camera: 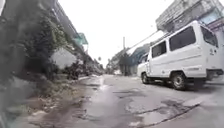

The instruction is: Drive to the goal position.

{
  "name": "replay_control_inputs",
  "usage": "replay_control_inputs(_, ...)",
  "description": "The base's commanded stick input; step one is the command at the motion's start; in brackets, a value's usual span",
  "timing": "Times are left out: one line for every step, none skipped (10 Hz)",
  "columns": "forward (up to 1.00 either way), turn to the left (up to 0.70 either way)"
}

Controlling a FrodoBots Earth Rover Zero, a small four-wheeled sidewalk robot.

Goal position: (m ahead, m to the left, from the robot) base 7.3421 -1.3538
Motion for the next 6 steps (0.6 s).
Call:
replay_control_inputs(0.85,0.0)
replay_control_inputs(0.85,0.0)
replay_control_inputs(0.85,0.0)
replay_control_inputs(0.85,0.0)
replay_control_inputs(0.85,0.0)
replay_control_inputs(0.85,0.0)
